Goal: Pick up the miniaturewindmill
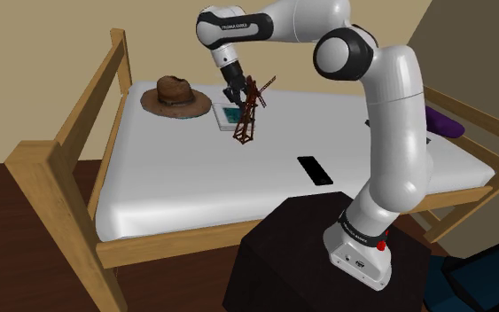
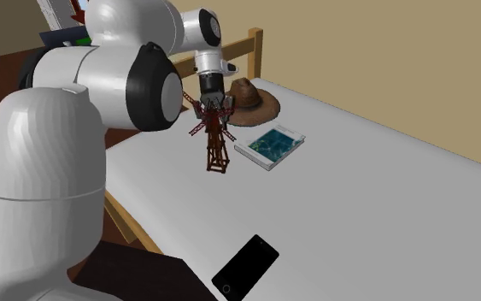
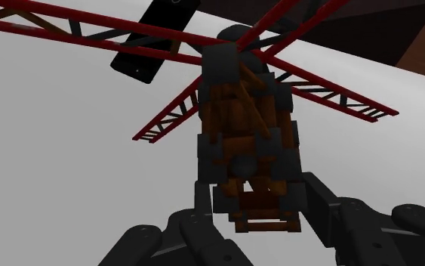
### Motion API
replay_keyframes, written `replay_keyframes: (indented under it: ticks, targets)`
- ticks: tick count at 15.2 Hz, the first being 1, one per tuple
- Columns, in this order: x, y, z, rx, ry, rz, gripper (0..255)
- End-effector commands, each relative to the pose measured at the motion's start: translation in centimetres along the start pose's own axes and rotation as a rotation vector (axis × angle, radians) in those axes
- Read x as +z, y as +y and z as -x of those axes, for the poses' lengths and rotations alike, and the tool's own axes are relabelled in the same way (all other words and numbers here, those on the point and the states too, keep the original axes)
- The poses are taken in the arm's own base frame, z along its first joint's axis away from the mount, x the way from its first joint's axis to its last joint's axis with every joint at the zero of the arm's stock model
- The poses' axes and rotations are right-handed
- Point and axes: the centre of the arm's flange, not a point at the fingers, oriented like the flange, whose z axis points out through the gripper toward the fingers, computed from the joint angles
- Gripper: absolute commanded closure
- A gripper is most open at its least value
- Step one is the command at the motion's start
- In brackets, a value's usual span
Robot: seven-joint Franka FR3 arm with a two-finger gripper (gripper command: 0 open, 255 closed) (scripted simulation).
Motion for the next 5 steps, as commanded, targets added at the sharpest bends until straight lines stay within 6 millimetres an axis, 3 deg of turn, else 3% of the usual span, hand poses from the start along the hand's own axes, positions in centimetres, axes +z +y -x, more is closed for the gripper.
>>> replay_keyframes:
  ticks: [1, 5]
  targets:
    - [-0.94, 0.24, 0.58, 0.0, 0.0, 0.0, 255]
    - [-1.85, 0.51, 1.21, 0.0, 0.0, 0.0, 255]
